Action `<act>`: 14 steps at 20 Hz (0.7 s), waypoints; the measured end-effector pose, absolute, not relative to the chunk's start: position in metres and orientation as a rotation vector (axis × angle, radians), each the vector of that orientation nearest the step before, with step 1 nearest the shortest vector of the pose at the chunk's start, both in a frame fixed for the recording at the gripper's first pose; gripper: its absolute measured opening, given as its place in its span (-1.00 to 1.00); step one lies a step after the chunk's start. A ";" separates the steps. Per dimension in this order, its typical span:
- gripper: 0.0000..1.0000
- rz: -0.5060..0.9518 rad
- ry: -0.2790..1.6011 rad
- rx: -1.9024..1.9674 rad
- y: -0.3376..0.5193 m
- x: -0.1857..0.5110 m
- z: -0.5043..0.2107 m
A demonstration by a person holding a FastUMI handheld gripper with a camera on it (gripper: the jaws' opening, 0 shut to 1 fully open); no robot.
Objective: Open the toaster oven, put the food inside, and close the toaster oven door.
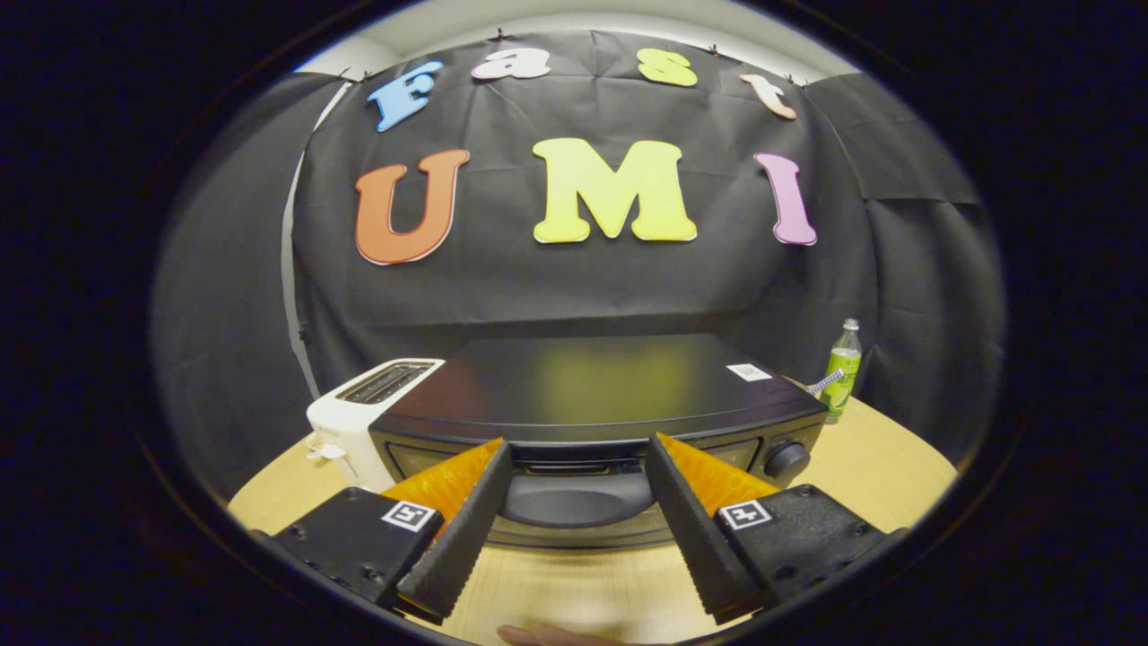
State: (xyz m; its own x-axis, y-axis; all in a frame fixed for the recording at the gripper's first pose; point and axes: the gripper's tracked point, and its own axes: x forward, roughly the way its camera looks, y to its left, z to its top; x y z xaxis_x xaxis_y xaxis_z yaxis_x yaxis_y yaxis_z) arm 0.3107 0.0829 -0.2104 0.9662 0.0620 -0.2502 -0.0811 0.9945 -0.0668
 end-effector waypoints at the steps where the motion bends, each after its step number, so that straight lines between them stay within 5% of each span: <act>1: 0.99 0.071 0.253 -0.089 0.082 0.306 -0.212; 14: 0.99 0.097 0.347 -0.087 0.067 0.231 -0.258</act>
State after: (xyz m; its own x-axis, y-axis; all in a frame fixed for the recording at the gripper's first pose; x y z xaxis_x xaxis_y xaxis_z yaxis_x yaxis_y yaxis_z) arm 0.2307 0.0673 -0.2580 0.9359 0.0794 -0.3432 -0.1094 0.9916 -0.0688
